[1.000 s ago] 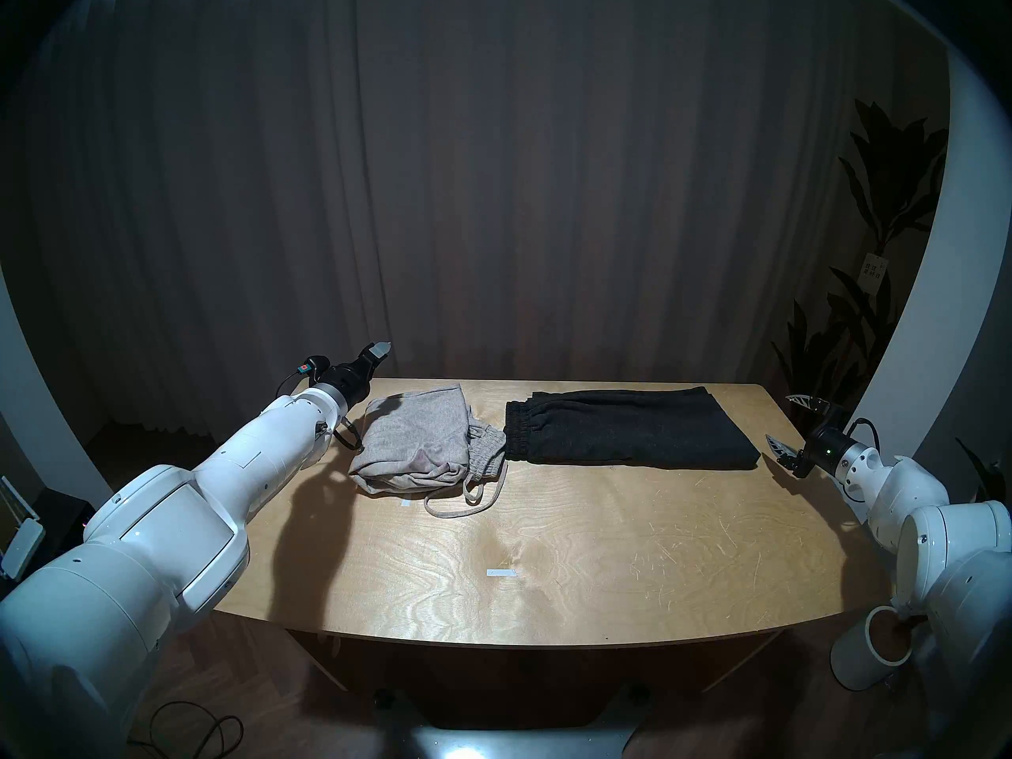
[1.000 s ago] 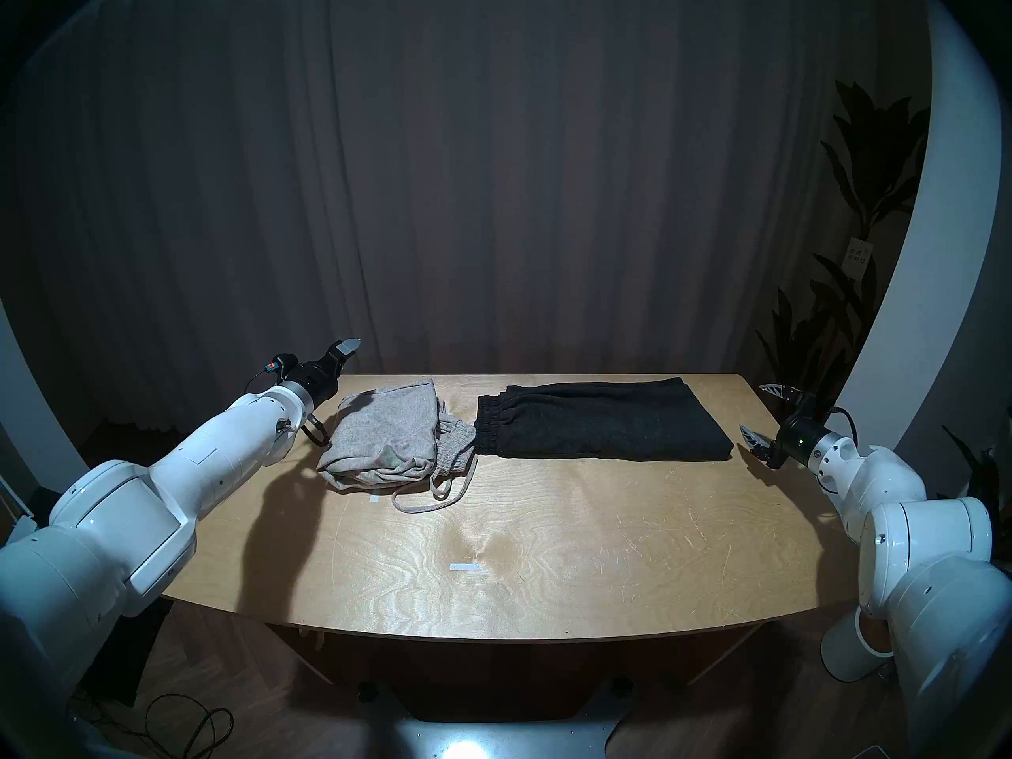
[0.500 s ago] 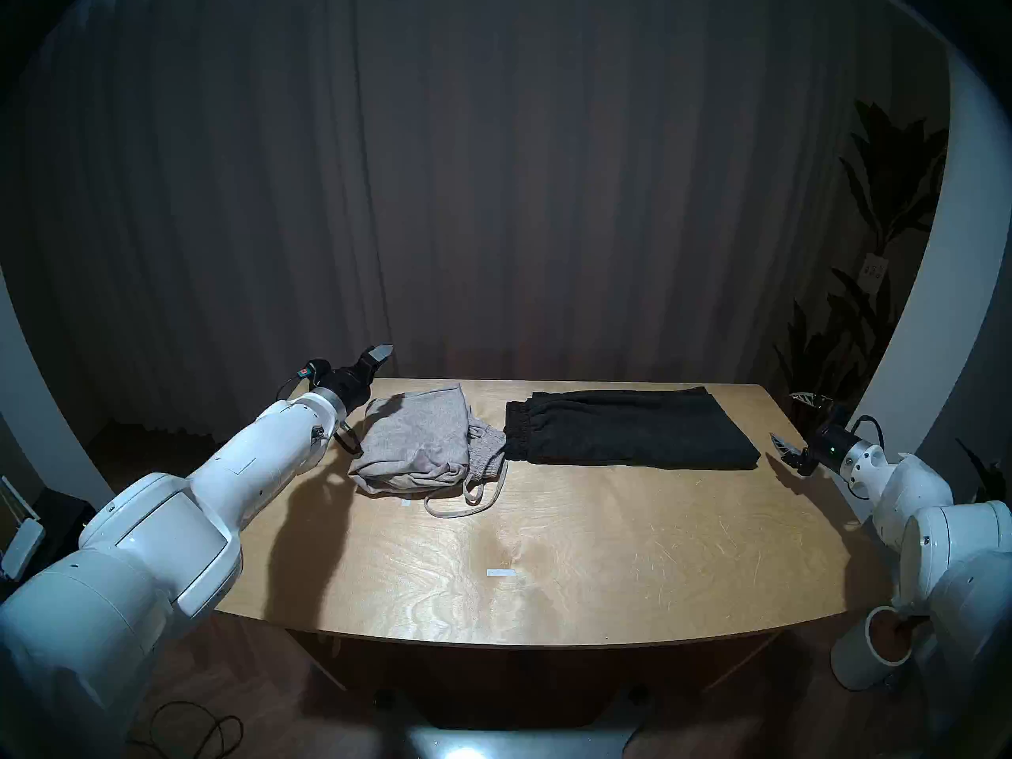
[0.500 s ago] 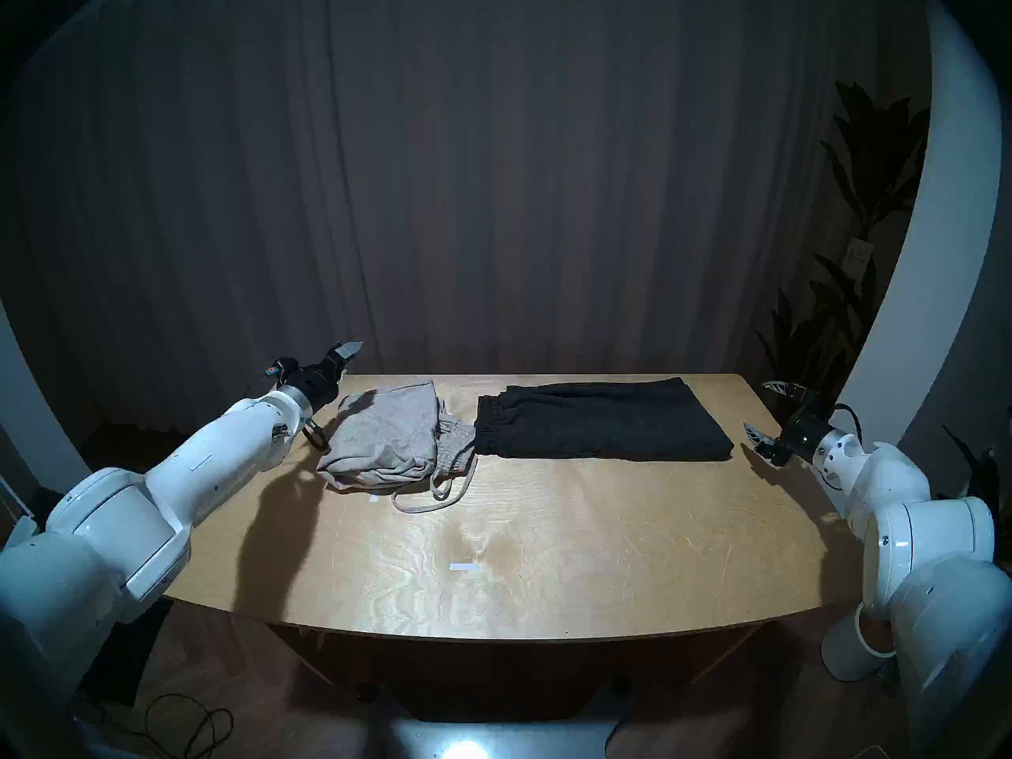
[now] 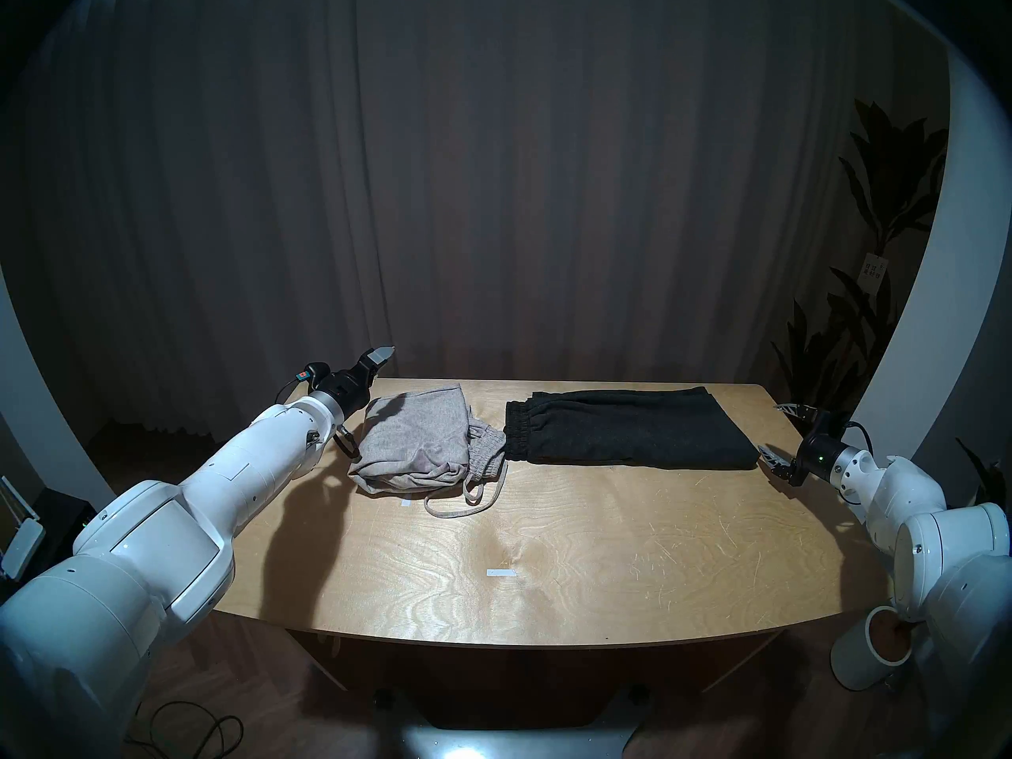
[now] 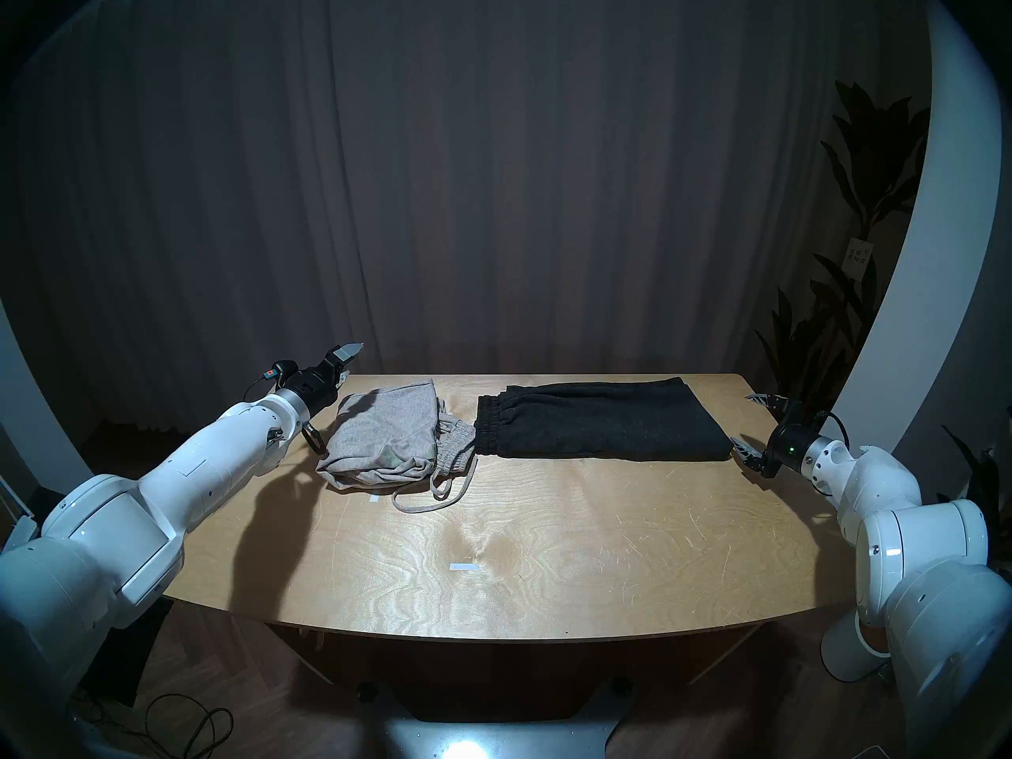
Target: Fold pants twice and stack them
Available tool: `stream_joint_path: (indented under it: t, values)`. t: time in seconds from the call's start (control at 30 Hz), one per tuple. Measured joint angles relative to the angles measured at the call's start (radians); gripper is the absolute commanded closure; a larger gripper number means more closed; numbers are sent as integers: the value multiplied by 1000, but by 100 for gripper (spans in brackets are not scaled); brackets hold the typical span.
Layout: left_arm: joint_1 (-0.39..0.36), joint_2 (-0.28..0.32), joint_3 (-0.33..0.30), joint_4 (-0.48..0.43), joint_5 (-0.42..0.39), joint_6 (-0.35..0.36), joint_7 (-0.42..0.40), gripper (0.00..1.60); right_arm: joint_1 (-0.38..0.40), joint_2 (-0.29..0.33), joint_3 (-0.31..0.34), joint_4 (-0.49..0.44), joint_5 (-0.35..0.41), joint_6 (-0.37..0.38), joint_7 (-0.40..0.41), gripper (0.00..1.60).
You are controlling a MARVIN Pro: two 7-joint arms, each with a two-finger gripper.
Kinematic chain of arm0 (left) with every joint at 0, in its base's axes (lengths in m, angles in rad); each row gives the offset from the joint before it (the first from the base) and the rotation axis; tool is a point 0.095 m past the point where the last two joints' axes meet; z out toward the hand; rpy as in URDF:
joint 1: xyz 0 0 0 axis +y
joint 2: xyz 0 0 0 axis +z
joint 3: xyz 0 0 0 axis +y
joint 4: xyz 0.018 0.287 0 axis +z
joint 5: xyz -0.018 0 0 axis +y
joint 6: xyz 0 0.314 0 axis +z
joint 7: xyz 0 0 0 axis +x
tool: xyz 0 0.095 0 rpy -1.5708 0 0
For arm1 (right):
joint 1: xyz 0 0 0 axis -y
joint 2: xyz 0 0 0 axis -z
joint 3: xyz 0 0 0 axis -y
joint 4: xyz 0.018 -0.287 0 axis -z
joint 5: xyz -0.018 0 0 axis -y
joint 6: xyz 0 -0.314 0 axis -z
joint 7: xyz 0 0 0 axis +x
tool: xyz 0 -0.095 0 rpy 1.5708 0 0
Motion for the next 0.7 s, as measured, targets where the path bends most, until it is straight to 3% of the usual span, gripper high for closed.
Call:
stream_joint_path:
  t: [0.7]
  values:
    - [29, 44, -6, -59, -19, 49, -62, 0, 8, 52, -11, -42, -33, 0, 14, 0]
